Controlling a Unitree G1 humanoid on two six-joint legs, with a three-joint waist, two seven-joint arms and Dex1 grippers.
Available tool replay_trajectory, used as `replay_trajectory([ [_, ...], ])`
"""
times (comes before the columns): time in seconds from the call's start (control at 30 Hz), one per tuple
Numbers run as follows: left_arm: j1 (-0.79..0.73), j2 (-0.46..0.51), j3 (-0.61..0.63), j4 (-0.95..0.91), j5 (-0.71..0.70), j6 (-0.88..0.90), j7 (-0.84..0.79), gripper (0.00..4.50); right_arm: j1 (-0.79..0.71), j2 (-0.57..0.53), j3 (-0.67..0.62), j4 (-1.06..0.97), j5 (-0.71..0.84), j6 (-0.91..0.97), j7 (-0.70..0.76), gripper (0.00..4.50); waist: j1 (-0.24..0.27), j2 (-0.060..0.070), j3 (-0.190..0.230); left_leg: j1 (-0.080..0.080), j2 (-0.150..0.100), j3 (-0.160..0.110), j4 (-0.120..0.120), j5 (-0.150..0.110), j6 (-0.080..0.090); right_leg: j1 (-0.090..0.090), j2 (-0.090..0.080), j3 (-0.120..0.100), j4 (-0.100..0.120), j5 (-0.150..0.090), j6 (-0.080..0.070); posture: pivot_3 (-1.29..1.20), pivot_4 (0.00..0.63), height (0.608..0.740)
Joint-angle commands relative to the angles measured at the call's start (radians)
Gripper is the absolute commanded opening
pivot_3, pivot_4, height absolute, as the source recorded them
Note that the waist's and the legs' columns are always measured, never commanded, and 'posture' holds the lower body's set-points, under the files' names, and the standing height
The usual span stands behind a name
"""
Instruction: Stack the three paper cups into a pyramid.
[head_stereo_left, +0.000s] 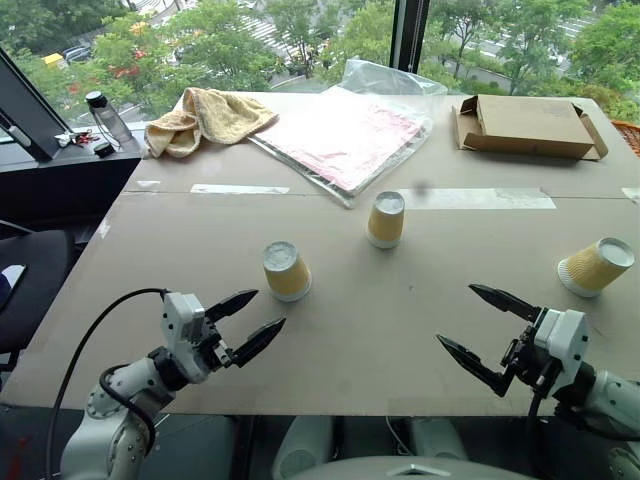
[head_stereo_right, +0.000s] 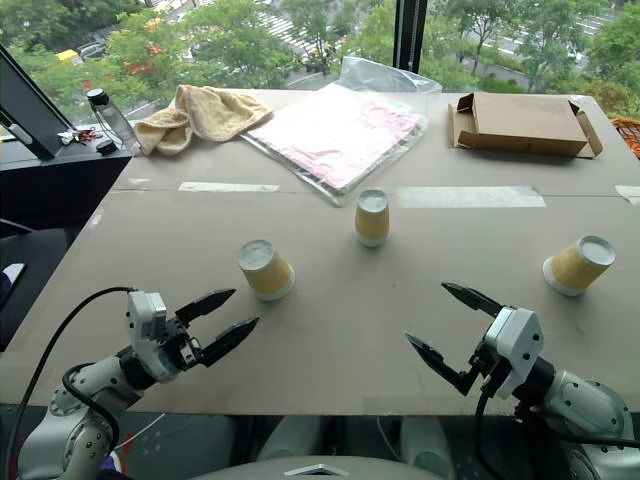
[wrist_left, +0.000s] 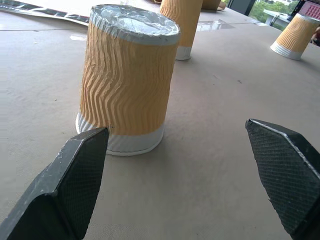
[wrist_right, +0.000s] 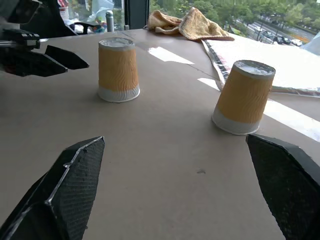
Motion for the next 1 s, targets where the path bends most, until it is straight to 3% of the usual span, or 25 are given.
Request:
replay_trajectory([
  [0.03, -0.070, 0.032, 0.013, 0.015, 0.026, -0.003, -0.003, 4.50, -0.016, -0.035, 0.008, -0.052, 0.038, 0.018, 0.037, 4.48, 0.001, 0.000, 0.000, 0.000, 0.000, 0.000, 0.000, 0.000, 0.000, 0.000, 0.000, 0.000, 0.000, 0.000, 0.000, 0.00, 0.150, 0.740],
  [0.53, -0.373, 0.031, -0.110, 0.218, 0.136, -0.016, -0.064, 4.50, 0.100, -0.032, -0.041, -0.095, 0.011, -0.022, 0.016, 4.48, 0.000, -0.002, 0.001, 0.000, 0.000, -0.001, 0.000, 0.000, 0.000, 0.000, 0.000, -0.001, 0.000, 0.000, 0.000, 0.00, 0.150, 0.740],
  [0.63, -0.401, 0.024, -0.127, 0.238, 0.138, -0.025, -0.092, 3.62, 0.118, -0.023, -0.046, -0.108, 0.005, -0.023, -0.005, 4.50, -0.001, -0.002, 0.001, 0.000, 0.000, -0.001, 0.000, 0.000, 0.000, 0.000, -0.001, -0.001, 0.000, 0.000, 0.000, 0.00, 0.150, 0.740],
  [0.73, -0.427, 0.019, -0.137, 0.247, 0.134, -0.034, -0.112, 2.34, 0.133, -0.016, -0.049, -0.119, -0.004, -0.022, -0.020, 4.50, -0.001, -0.002, 0.001, 0.000, 0.000, -0.001, 0.000, 0.000, 0.000, 0.000, -0.001, -0.001, 0.000, 0.000, 0.000, 0.00, 0.150, 0.740],
  [0.8, -0.443, 0.018, -0.147, 0.240, 0.121, -0.019, -0.129, 2.09, 0.142, -0.009, -0.052, -0.122, -0.010, -0.021, -0.032, 4.50, -0.001, -0.002, 0.001, 0.000, 0.000, -0.001, 0.000, 0.000, 0.000, 0.000, -0.001, -0.001, 0.000, 0.000, 0.000, 0.00, 0.150, 0.740],
  [1.0, -0.550, -0.025, -0.248, 0.214, 0.118, 0.056, -0.166, 2.07, 0.196, 0.049, -0.082, -0.086, -0.053, -0.048, -0.090, 4.50, 0.004, -0.002, 0.001, -0.001, 0.000, -0.001, 0.000, 0.000, 0.000, 0.000, -0.001, -0.001, 0.000, 0.000, 0.000, 0.00, 0.150, 0.740],
])
